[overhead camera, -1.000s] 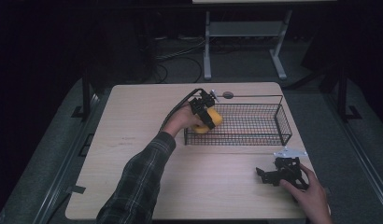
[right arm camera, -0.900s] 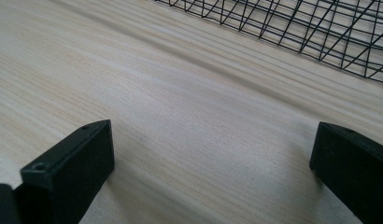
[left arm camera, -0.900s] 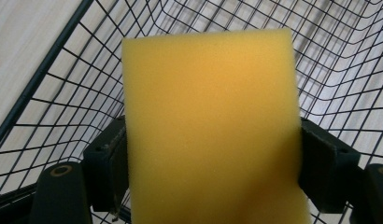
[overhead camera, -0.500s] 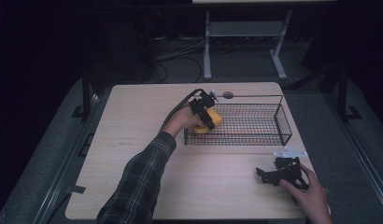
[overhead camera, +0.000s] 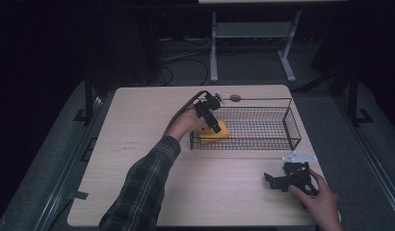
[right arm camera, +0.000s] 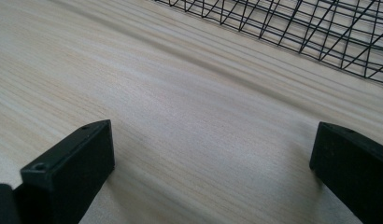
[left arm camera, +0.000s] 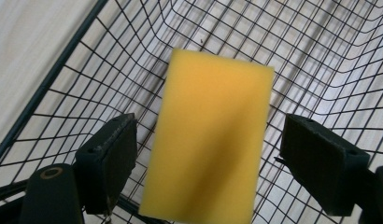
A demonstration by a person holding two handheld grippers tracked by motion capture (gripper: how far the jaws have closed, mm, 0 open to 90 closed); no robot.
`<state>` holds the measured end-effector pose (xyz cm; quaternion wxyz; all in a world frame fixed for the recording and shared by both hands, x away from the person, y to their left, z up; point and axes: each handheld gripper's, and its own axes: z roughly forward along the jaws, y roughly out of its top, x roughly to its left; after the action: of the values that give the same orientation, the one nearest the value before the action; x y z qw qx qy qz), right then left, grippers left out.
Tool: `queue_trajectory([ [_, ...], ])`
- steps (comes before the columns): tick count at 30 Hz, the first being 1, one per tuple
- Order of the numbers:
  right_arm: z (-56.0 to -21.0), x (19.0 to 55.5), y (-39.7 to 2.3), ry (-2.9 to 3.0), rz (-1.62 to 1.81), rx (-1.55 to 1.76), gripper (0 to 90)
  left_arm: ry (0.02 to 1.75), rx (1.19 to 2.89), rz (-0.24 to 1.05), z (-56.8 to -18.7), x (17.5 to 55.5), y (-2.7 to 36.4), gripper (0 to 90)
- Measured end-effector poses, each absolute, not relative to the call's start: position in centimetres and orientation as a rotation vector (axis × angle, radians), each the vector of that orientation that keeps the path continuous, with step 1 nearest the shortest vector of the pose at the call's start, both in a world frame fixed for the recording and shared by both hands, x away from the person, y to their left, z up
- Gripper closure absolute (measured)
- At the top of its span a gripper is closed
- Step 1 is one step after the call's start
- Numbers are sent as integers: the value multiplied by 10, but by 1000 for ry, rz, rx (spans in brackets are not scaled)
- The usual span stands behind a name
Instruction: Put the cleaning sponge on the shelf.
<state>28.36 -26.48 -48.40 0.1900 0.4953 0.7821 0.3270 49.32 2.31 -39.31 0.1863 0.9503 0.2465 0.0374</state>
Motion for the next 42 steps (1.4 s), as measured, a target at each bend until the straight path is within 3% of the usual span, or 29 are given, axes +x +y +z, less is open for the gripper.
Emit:
queue_trajectory([
  [22,-484,283,-265,2200,915,1396,0,702,2523,158,-362,464,74,189],
  [42,-484,284,-265,2199,913,1395,0,757,2380,293,-362,415,157,189],
])
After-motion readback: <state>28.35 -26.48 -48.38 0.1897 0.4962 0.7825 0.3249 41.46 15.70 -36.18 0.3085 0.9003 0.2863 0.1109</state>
